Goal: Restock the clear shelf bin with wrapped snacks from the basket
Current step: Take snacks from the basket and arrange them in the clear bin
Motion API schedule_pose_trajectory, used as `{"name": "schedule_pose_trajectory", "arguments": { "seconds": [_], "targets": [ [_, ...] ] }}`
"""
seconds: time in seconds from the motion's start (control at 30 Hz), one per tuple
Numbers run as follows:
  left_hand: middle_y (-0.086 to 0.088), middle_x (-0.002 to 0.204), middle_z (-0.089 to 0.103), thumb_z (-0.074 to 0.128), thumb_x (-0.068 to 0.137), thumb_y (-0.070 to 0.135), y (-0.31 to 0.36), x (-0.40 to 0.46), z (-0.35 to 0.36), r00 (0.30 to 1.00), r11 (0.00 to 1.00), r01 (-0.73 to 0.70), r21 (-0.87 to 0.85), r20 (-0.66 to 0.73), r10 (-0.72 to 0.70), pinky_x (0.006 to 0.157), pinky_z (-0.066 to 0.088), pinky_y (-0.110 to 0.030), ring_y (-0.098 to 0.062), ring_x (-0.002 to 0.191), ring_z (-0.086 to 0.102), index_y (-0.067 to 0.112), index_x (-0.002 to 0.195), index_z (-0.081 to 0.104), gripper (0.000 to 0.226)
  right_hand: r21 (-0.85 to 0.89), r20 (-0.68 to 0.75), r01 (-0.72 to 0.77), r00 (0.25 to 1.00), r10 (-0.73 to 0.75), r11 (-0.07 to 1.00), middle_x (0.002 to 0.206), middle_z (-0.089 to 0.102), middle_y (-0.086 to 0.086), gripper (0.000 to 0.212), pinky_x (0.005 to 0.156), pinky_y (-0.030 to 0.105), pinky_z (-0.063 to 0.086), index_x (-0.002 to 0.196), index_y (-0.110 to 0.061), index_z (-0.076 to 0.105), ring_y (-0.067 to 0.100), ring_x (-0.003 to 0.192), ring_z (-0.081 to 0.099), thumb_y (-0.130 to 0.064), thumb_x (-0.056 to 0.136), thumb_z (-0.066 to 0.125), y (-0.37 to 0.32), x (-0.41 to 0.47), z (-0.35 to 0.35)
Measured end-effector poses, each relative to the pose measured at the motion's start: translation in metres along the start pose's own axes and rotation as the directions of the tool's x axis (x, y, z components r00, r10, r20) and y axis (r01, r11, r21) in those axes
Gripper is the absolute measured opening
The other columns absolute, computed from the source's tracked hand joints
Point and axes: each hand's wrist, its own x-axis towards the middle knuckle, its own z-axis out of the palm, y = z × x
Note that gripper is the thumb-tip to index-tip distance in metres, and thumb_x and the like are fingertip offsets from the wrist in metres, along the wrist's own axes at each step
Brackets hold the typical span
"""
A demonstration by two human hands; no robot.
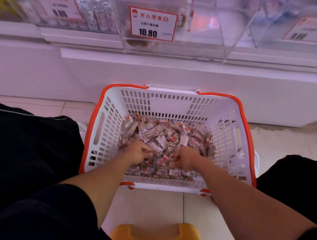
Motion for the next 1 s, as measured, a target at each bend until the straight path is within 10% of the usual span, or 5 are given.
{"name": "schedule_pose_trajectory", "arguments": {
  "seconds": [0.57,0.73,1.0],
  "targets": [
    [-0.009,0.113,0.067,0.073,0.088,0.022,0.010,0.045,0.038,0.996,0.996,0.043,0.084,0.070,-0.049,0.091,0.053,-0.037,-0.025,0.101,0.063,0.010,0.115,0.065,0.030,0.265,-0.039,-0.066,0.996,0.079,0.962,0.072,0.060,0.004,0.016,0.051,0.016,0.043,0.099,0.000,0.073,0.009,0.057,0.050,-0.012,0.089,0.071,0.018,0.044,0.003],
    [-0.007,0.100,0.063,0.069,0.093,0.022,0.018,0.034,0.020,0.996,0.999,0.037,0.010,0.080,-0.038,0.076,0.048,-0.035,-0.018,0.085,0.057,0.020,0.092,0.056,0.013,0.273,-0.022,-0.058,0.998,0.066,0.960,0.072,0.057,0.005,0.020,0.047,0.013,0.043,0.105,0.008,0.069,0.006,0.055,0.047,-0.008,0.092,0.067,0.015,0.028,-0.004],
    [-0.002,0.114,0.063,0.064,0.092,0.000,0.115,-0.034,-0.101,0.923,0.961,-0.051,-0.271,0.355,0.149,0.059,0.059,-0.033,-0.029,0.080,0.074,0.030,0.135,0.051,0.054,0.273,-0.036,0.179,0.984,-0.176,0.945,0.073,0.061,0.002,0.008,0.058,0.023,0.046,0.092,-0.017,0.071,0.013,0.066,0.053,-0.023,0.088,0.073,-0.058,-0.044,-0.116]
  ]
}}
